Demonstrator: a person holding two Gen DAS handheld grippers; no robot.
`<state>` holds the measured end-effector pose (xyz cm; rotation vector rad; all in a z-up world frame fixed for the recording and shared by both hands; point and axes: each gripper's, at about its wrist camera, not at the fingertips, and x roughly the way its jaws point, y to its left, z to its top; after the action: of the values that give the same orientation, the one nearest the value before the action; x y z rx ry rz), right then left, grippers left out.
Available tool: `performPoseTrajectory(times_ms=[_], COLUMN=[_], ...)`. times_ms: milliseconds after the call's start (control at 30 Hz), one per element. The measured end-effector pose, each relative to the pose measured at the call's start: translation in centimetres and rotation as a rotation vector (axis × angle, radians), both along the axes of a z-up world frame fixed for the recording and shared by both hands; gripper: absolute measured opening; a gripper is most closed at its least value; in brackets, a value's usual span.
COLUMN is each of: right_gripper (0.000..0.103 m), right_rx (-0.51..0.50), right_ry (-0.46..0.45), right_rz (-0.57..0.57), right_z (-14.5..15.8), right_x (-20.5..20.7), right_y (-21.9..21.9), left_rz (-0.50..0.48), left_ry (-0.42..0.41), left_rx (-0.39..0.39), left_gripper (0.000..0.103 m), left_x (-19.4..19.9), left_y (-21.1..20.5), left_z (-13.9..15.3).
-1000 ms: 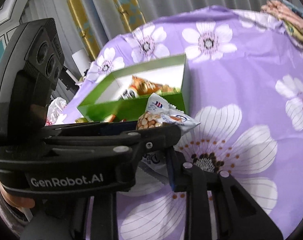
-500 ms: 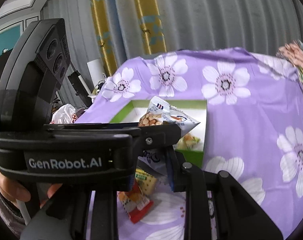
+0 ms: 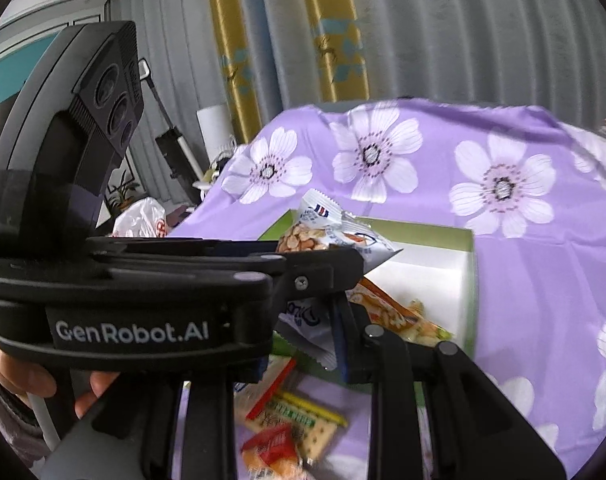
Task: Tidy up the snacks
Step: 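Carry the peanut bag into the green box and release it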
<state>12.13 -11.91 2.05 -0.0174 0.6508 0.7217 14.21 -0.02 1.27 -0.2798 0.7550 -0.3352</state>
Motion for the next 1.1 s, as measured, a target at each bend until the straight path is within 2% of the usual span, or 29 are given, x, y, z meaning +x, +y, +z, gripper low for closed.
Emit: performPoseTrajectory(times_ms=[167,333,367,400,433,467,667,800,1000,1100], right_gripper=[0.029,0.031,0.041,0.049,0.065,0.067,0.066,0.067,0.067,0.068], right_rx=[-0.072,-0.129,-0.136,-0.144,-0.145,-0.142,-0.136,-0.097,-0.06,-0.059], right_ry=[0.052,0.09,0.098,0.101,0.094,0.082,0.03,0.029,0.074,0.102], right_rz=[0.018,0.03,0.033,0.028,0.022,0.021,-0.014,-0.055,-0.118,-0.135], right_z=[-2.2,-3.9,-4.1,-4.2,-4.2,-4.1,-2.4,-1.5,-1.9,-2.6], right_x=[2.8,4.1,4.1,4.0,3.9,3.6,2.1,0.8,-2.1,-3.7], right_y=[2.9,4.5,4.7,4.7,4.6,4.4,1.9,-0.9,-4.9,-6.0], left_rz=[0.042,0.077,0.083,0.096,0.105,0.113,0.144,0.182,0.199,0.191], left_ry=[0.073,0.121,0.126,0.13,0.13,0.127,0.08,0.035,0.009,0.01], left_rx=[-0.057,-0.07,-0.062,-0.047,-0.037,-0.034,-0.051,-0.018,0.07,0.054], left_gripper=[0.047,0.048,0.052,0.062,0.075,0.08,0.082,0.084,0.084,0.084], left_x=[3.2,4.5,4.6,4.5,4.4,4.3,2.6,0.4,-4.3,-6.6], left_y=[2.6,3.9,3.9,4.0,4.1,4.2,5.6,6.7,7.2,7.1], left_z=[-3.0,-5.3,-5.5,-5.7,-5.8,-5.8,-4.3,-2.6,-2.1,-3.0])
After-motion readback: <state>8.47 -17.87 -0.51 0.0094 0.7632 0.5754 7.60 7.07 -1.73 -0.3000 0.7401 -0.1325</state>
